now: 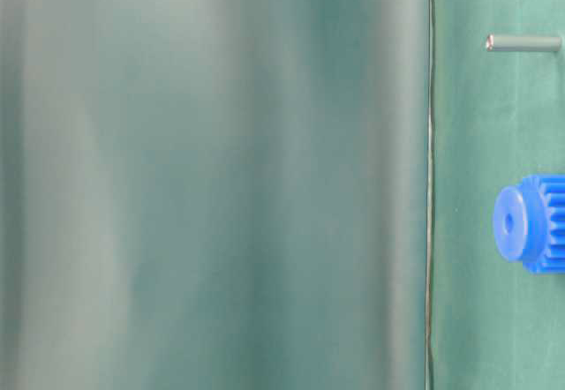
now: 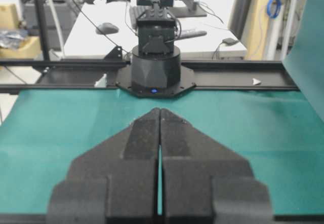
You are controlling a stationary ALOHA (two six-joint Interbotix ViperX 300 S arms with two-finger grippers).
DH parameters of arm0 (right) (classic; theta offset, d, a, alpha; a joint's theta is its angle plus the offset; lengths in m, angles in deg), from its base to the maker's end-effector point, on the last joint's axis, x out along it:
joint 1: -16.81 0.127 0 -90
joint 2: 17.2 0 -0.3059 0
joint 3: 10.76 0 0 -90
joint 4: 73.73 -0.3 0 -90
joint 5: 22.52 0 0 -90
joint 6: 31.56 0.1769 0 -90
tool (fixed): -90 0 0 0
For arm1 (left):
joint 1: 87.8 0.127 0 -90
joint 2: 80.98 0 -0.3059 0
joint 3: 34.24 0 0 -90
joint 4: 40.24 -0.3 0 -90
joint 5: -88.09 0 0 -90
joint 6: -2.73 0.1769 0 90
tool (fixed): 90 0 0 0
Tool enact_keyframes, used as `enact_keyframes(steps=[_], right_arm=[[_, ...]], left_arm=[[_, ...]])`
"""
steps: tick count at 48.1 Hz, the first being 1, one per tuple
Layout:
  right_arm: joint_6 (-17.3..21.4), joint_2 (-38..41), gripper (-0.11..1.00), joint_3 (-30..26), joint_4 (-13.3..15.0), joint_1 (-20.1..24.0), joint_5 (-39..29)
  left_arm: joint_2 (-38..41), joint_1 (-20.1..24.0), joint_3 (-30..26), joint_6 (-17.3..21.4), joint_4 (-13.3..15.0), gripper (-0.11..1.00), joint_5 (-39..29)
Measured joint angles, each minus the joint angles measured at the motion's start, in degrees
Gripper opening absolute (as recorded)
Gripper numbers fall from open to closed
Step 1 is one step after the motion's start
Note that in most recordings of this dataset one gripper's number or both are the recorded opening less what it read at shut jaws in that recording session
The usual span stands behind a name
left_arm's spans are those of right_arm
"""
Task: Insert the shaft placed at a random location into the center hole of the small gear at another random location.
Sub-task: 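Lower the open right gripper over the grey metal shaft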
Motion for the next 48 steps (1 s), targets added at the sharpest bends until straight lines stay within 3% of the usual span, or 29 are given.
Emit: enact_keyframes(steps=[25, 30, 40, 42, 48], right_arm=[[-0.09, 5.19, 0.03, 0.62, 0.26, -2.81, 0.7], [-0.09, 8.88, 0.22, 0.97, 0.26, -5.27, 2.46], [-0.09, 21.18, 0.84, 1.32, 0.18, -8.79, 8.44], [-0.09, 24.35, 0.86, 1.32, 0.18, -9.23, 10.02], [-0.09, 34.01, 0.76, 1.32, -0.18, -9.84, 16.0]], left_arm=[[0.0, -0.18, -0.09, -0.18, -0.44, 0.0, -0.62], [0.0, -0.18, -0.18, -0.26, -0.44, 0.0, -0.7], [0.0, -0.09, -0.09, -0.18, -0.53, 0.0, -0.97], [0.0, -0.18, -0.18, -0.18, -0.44, 0.0, -1.05], [0.09, -0.18, -0.18, -0.18, -0.53, 0.0, -1.41]])
